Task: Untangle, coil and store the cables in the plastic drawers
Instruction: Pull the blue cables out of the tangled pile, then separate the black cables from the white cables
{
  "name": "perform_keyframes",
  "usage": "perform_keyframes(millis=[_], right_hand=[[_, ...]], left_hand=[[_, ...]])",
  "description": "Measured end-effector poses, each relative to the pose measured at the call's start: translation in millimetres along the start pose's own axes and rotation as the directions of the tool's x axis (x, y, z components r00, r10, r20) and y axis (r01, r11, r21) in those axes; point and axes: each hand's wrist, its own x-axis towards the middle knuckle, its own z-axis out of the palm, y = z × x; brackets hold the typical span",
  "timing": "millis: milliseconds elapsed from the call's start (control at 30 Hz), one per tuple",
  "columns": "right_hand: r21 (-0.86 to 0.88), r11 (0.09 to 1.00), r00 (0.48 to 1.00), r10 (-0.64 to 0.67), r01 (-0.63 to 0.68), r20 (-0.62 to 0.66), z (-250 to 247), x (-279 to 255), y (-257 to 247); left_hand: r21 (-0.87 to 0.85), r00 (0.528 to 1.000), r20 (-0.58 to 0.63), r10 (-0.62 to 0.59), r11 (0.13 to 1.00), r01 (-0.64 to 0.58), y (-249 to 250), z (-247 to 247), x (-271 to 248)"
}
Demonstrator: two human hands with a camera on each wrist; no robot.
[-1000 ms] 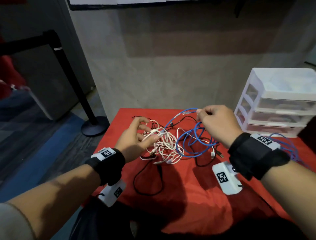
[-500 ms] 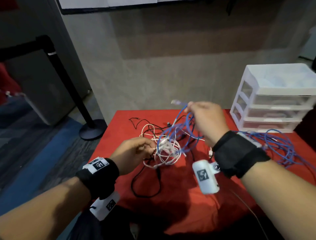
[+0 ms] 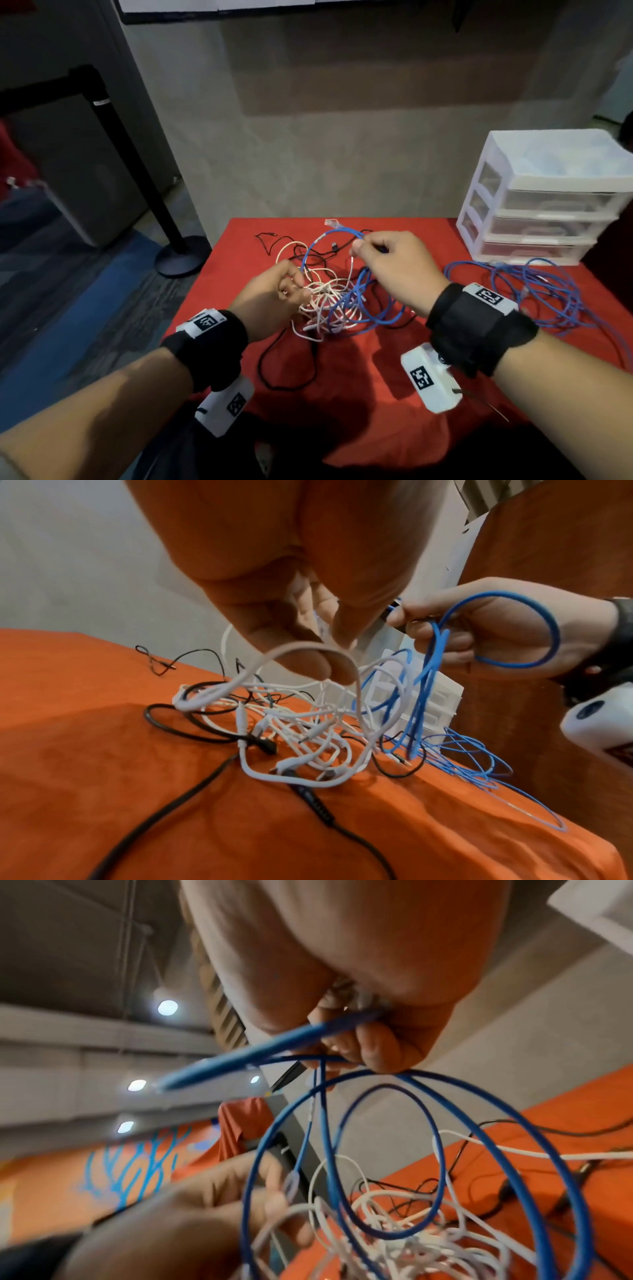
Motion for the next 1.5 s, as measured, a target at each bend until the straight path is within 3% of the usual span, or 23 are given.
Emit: perform_keyframes(millis=[167, 300, 400, 467, 567, 700, 833, 900, 1067, 1167, 1300, 1400, 1500], right_hand=[[0.216, 0.975, 0.982, 0.084, -0.046, -0.170, -15, 7, 9], [0.381, 0.923, 0.953, 0.159, -0.051, -0.257, -42, 15, 22], [0.451, 0.893, 0.893, 0.214, -0.014, -0.396, -89, 20, 34], [0.460, 0.888, 0.852, 0.241, 0.000, -0.465, -124, 18, 42], [0.342, 0.940, 0.824, 0.201, -0.010, -0.530, -176, 15, 55], [0.019, 0.969, 0.866, 0.228, -0.246, -0.446, -217, 12, 84], [-0.288, 0.805, 0.854, 0.480, -0.519, -0.200, -211, -1, 143], [-0.424, 0.714, 0.824, 0.537, -0.557, -0.179, -205, -9, 171], [-0.298, 0.682, 0.743, 0.588, -0.668, -0.320, -204, -14, 175], [-0.393, 0.680, 0.785, 0.505, -0.618, -0.359, -207, -20, 139], [-0.417, 0.756, 0.855, 0.372, -0.505, -0.361, -194, -11, 93], [-0.364, 0.884, 0.946, 0.210, -0.292, -0.248, -159, 1, 56], [-0.239, 0.960, 0.986, 0.124, -0.146, -0.108, -111, 7, 33]], left_hand=[[0.015, 0.984, -0.181, 0.008, 1.000, -0.006, -6, 3, 4], [0.046, 0.983, -0.185, 0.003, 0.999, 0.005, -8, 13, 12], [0.107, 0.980, -0.191, 0.061, 0.993, -0.041, -13, 16, 14], [0.180, 0.986, -0.133, 0.098, 0.981, -0.073, -15, 15, 14], [0.250, 0.996, -0.065, 0.059, 0.967, -0.041, -11, 20, 13], [0.210, 0.999, 0.022, 0.040, 0.977, -0.044, 1, 26, 17], [0.109, 1.000, 0.011, 0.019, 0.994, -0.020, 10, 35, 22], [0.074, 1.000, 0.011, 0.000, 0.997, 0.000, 11, 39, 22], [0.032, 1.000, -0.026, -0.006, 0.999, 0.007, 8, 36, 19], [0.035, 0.998, -0.057, 0.035, 0.999, -0.033, 7, 31, 16], [0.063, 0.990, -0.137, 0.030, 0.998, -0.022, 16, 33, 16], [0.049, 0.986, -0.170, 0.002, 0.999, 0.006, 23, 36, 20], [0.049, 0.979, -0.201, 0.023, 0.999, -0.013, 35, 40, 30]])
